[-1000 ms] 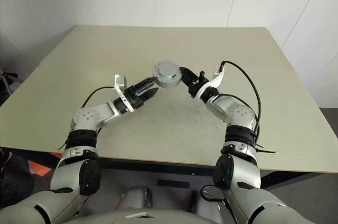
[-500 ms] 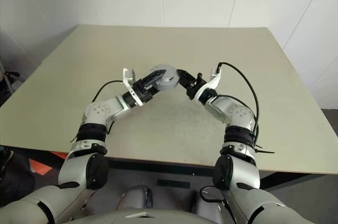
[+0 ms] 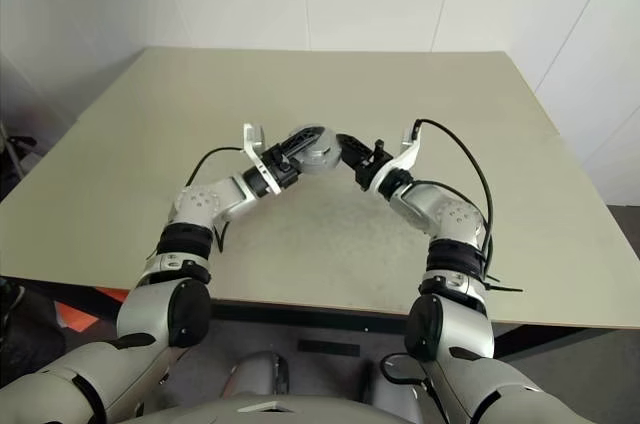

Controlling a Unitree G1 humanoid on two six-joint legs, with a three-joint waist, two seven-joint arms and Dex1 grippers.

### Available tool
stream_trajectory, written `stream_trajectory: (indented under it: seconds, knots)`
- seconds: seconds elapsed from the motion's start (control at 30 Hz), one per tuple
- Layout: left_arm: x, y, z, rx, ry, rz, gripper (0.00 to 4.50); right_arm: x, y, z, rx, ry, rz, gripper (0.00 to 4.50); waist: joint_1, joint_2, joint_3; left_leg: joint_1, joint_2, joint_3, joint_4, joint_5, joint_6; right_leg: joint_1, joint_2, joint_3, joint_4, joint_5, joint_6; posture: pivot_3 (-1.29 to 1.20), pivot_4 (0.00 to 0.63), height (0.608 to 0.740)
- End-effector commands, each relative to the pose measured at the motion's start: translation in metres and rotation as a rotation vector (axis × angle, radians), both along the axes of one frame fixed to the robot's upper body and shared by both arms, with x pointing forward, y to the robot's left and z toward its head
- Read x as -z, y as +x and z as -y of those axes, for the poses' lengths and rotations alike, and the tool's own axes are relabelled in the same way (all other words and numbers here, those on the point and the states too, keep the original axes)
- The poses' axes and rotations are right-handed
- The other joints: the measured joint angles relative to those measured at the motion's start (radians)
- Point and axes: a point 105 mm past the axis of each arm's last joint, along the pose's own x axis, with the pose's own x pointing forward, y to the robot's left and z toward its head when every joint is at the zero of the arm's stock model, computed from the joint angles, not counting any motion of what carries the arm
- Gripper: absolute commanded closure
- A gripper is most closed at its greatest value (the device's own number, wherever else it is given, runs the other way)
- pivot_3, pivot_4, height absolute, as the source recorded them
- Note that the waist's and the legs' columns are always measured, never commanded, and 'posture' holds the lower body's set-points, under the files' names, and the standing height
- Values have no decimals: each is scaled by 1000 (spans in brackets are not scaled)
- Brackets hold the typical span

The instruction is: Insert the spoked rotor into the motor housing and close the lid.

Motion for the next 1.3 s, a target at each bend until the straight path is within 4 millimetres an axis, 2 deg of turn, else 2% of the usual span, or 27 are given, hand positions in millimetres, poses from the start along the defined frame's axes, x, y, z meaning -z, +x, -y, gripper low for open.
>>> stream_trajectory:
  seconds: [0.03,0.1,0.2,0.57,0.9,1.03,1.3]
  knots:
    - [-12,5,1,-16,24,45,197,-26,1,3,9,24,95,3328,0,0,0,0,0,0,0,0,0,0,0,0,0,0,0,0,0,740]
    - [-9,6,1,-25,37,36,606,-25,1,3,11,22,94,3328,0,0,0,0,0,0,0,0,0,0,0,0,0,0,0,0,0,740]
    - [-9,6,3,-19,39,35,1591,-25,1,5,15,18,92,3328,1,0,0,0,0,0,0,0,0,0,0,0,0,0,0,0,0,740]
    - [-17,5,9,1,24,53,1591,-23,1,7,27,18,87,3328,2,0,0,0,0,0,1,0,0,0,0,0,1,0,0,0,0,740]
    - [-22,9,8,-21,29,66,1591,-16,-5,-9,-15,-64,104,3328,2,0,0,0,0,0,1,0,0,0,0,0,1,0,0,0,0,740]
    - [-20,9,9,-23,27,59,2091,-16,-5,-10,-15,-64,105,3328,3,0,0,0,0,-1,1,0,1,0,0,0,1,0,0,0,0,740]
    - [-23,9,12,-14,26,52,2093,-16,-5,-7,-9,-69,102,3328,3,0,0,0,0,-1,1,0,1,0,0,0,1,0,0,0,0,740]
